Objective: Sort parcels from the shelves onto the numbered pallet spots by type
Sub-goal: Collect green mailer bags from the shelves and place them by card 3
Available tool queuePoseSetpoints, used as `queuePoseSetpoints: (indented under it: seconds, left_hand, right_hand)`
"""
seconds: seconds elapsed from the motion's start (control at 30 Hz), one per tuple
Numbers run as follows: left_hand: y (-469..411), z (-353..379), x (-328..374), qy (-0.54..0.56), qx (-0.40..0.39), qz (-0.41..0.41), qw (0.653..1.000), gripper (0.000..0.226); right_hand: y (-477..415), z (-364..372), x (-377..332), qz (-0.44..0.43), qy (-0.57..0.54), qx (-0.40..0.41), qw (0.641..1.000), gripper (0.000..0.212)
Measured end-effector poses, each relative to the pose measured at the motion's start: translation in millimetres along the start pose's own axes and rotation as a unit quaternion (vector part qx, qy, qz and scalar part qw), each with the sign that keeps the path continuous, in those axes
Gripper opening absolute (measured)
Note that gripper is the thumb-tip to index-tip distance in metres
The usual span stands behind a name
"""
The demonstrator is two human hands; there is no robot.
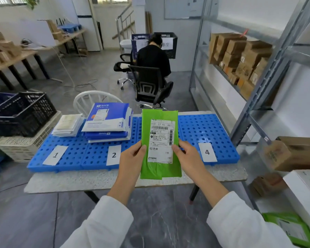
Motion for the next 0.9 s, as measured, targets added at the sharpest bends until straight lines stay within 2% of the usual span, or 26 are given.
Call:
queuePoseSetpoints:
  seconds: [0.13,0.27,0.43,0.57,0.8,0.9]
  left_hand:
    - [-54,4,-4,0.005,-0.028,-0.011,1.000,0.028]
    - [-116,3,-12,0.008,-0.047,-0.035,0.998,0.018]
    - [-183,-2,-2,0.009,-0.074,-0.036,0.997,0.030]
    - [-232,-3,6,0.004,-0.096,-0.032,0.995,0.026]
    - [-292,22,-12,-0.020,-0.126,-0.035,0.991,0.020]
    - [-314,37,-18,-0.020,-0.113,-0.054,0.992,0.025]
  right_hand:
    - [-47,8,2,0.008,0.004,0.005,1.000,0.035]
    - [-98,20,1,0.020,0.010,0.013,1.000,0.033]
    - [-163,34,-6,0.029,0.028,0.028,0.999,0.032]
    - [-206,42,-5,0.032,0.036,0.039,0.998,0.030]
    - [-264,38,23,0.056,0.031,0.045,0.997,0.032]
    - [-289,30,39,0.072,0.033,0.047,0.996,0.033]
Point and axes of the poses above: each hand's wrist, its own y-axis away from the middle knuckle, its own z-axis out of the palm, x = y × z, the point moved 3 cm from there along -y, towards the middle knuckle, and after that the axes turned 4 degrees about -z, right-handed, at the moved point
